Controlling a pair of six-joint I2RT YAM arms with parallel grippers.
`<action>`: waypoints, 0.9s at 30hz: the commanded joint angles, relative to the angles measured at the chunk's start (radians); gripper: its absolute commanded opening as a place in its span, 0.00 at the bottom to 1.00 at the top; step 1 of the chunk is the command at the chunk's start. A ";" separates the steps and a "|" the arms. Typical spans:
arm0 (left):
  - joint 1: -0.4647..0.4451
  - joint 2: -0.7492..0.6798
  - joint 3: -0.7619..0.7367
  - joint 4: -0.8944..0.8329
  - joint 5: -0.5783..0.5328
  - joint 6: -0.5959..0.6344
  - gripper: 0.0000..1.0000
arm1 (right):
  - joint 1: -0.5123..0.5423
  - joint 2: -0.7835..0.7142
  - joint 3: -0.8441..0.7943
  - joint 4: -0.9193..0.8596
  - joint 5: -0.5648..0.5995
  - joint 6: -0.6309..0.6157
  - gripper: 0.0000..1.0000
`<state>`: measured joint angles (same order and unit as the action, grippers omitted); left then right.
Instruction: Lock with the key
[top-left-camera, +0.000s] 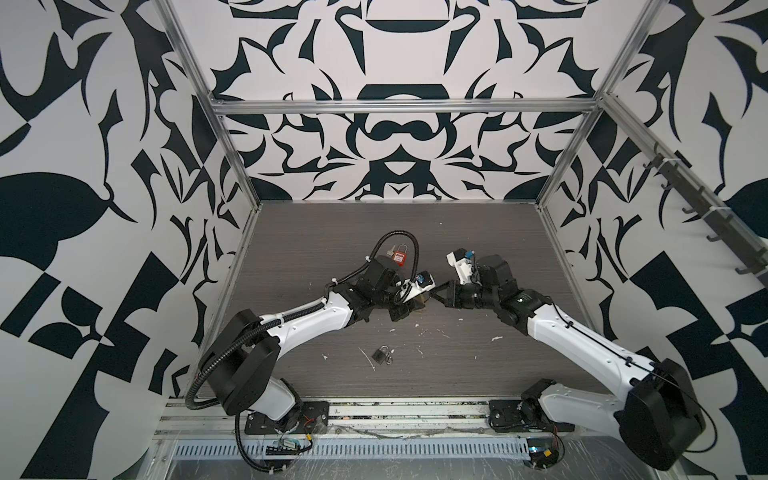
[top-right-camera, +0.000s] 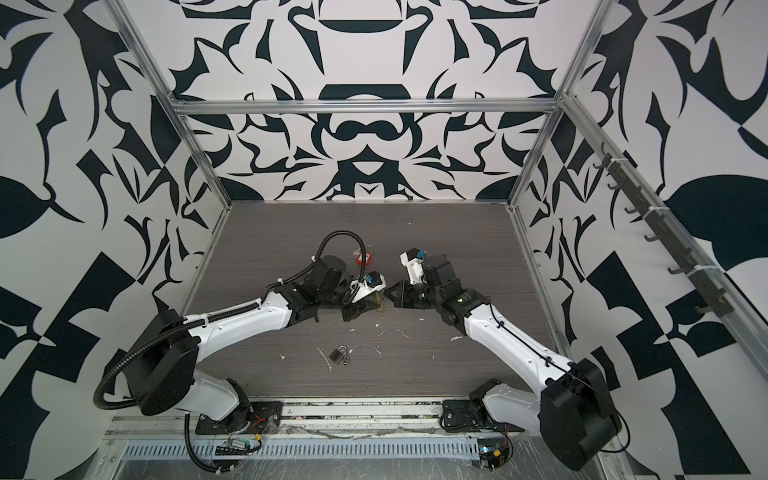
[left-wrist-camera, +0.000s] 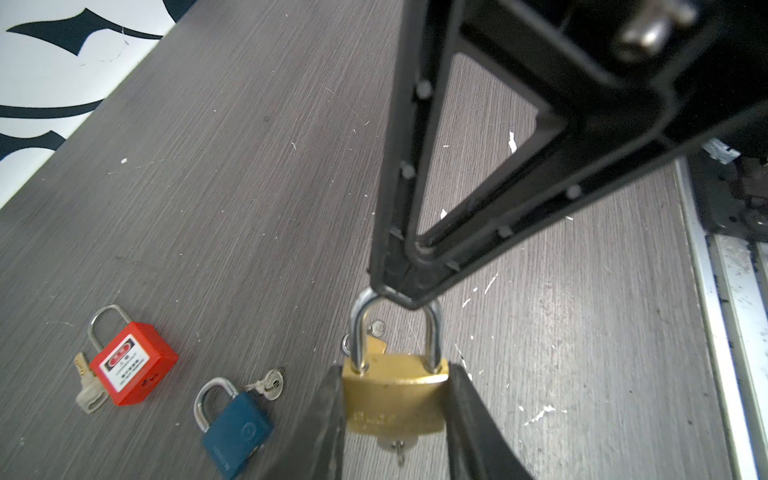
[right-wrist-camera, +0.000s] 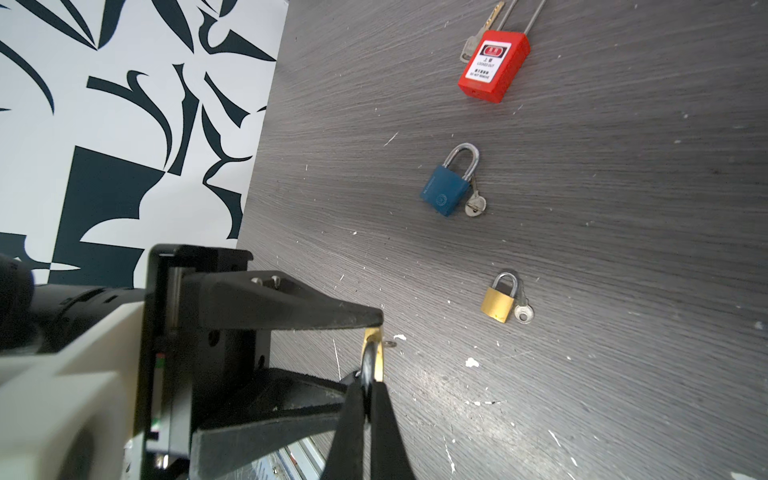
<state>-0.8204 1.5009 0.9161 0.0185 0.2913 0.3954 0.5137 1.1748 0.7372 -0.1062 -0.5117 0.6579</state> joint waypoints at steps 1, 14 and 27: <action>-0.014 -0.068 0.087 0.323 0.077 -0.013 0.00 | 0.024 0.031 -0.049 -0.088 -0.037 0.018 0.00; -0.014 -0.073 0.091 0.401 0.041 -0.018 0.00 | 0.060 0.065 -0.078 -0.069 -0.028 0.043 0.00; 0.004 -0.057 0.121 0.480 0.049 -0.052 0.00 | 0.100 0.122 -0.098 -0.029 -0.027 0.060 0.00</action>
<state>-0.8024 1.5009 0.9161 0.0540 0.2314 0.3634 0.5461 1.2331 0.6964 0.0582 -0.4404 0.7029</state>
